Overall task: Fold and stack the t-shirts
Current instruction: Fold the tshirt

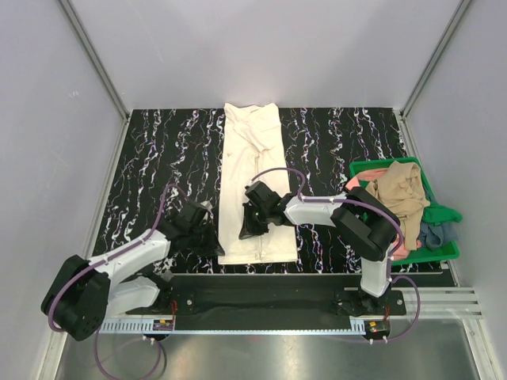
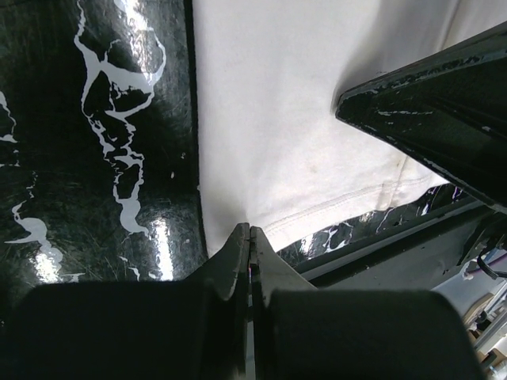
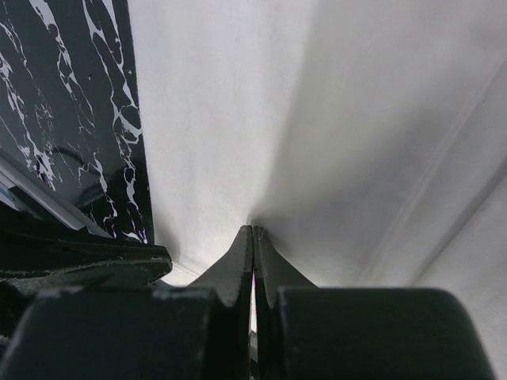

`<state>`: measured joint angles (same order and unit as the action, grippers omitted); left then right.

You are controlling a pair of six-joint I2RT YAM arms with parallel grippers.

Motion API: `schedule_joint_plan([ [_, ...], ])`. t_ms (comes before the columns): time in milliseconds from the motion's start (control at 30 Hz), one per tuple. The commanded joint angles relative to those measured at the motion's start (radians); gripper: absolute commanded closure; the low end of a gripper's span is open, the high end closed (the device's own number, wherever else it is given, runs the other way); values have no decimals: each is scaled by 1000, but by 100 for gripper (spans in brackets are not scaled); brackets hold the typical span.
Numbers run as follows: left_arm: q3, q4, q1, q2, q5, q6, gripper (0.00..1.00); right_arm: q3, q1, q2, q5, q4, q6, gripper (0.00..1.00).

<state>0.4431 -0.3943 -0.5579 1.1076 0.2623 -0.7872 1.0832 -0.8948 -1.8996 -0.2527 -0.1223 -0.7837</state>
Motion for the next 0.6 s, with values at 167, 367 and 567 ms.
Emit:
schedule_joint_plan([
  [167,20,-54,-5,-35,-23,13,100,-6,-4,-7,20,30,-8,100],
  [367,-1,-52,-7,-38,-26,9,100,-3,-4,-13,20,30,-8,100],
  [567,-11,-55,-23,-17,-58,-1,100,-5,-4,-9,21,30,-9,100],
])
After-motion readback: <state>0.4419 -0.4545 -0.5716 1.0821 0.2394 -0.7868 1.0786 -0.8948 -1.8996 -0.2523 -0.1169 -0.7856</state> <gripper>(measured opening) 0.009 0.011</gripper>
